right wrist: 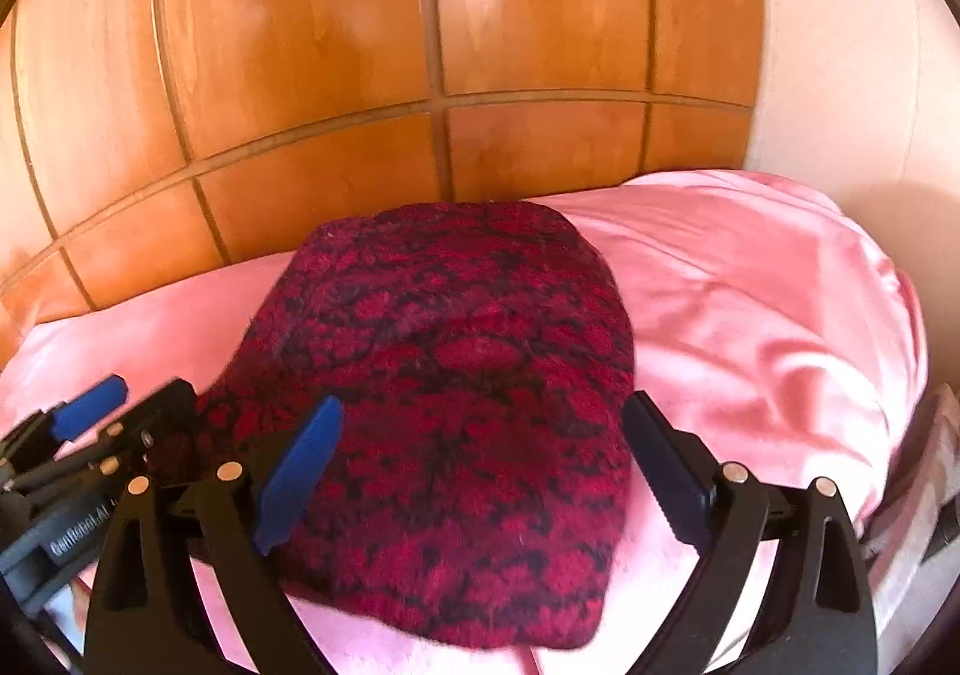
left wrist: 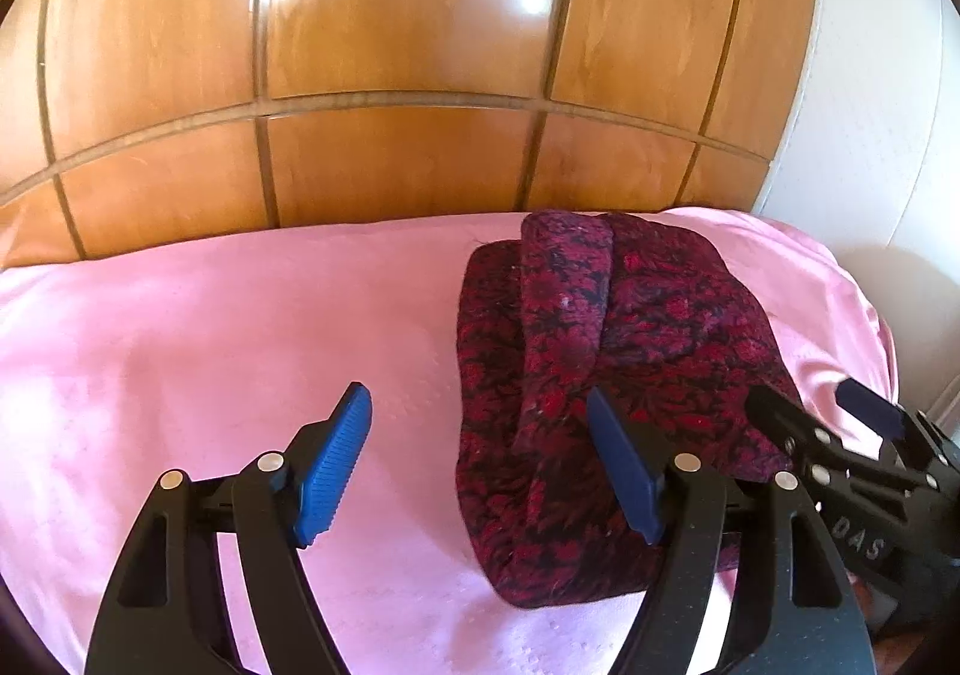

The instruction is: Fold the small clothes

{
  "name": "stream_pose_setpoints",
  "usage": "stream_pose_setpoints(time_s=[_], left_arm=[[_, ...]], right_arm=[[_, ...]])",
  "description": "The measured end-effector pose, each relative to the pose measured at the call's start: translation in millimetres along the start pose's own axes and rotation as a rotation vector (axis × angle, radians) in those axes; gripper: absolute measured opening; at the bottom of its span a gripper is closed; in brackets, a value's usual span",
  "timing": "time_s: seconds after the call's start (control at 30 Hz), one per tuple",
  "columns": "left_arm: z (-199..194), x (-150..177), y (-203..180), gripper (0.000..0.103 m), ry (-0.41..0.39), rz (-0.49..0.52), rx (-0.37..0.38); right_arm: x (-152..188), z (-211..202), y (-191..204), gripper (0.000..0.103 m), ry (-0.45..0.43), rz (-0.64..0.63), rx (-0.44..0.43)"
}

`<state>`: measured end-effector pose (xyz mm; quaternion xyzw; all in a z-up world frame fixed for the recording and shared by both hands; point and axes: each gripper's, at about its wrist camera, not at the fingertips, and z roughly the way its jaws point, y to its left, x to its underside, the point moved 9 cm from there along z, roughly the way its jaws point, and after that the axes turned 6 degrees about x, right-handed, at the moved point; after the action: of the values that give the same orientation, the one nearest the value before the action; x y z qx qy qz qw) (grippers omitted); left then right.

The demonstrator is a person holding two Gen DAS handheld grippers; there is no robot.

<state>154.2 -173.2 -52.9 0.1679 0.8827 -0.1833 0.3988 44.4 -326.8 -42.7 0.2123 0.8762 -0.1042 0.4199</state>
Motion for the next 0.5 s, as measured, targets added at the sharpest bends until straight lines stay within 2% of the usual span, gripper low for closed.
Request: stream_pose_setpoints(time_s=[0.27,0.37,0.5], left_arm=[[-11.0,7.1,12.5,0.078,-0.011,-0.023,-0.031],[-17.2,9.9,16.9,0.083,-0.019,-0.026,-0.043],[-26.8,12.4,22.2,0.084,-0.034,-0.027,-0.064]], right_arm=[[36.5,-4.0,12.3,0.096,0.061,-0.051,0.033],[33.2,-12.5,10.2,0.096,0.042,-0.020,0.027],[22.0,-30.8,7.1,0.097,-0.020,-0.005,0.048]])
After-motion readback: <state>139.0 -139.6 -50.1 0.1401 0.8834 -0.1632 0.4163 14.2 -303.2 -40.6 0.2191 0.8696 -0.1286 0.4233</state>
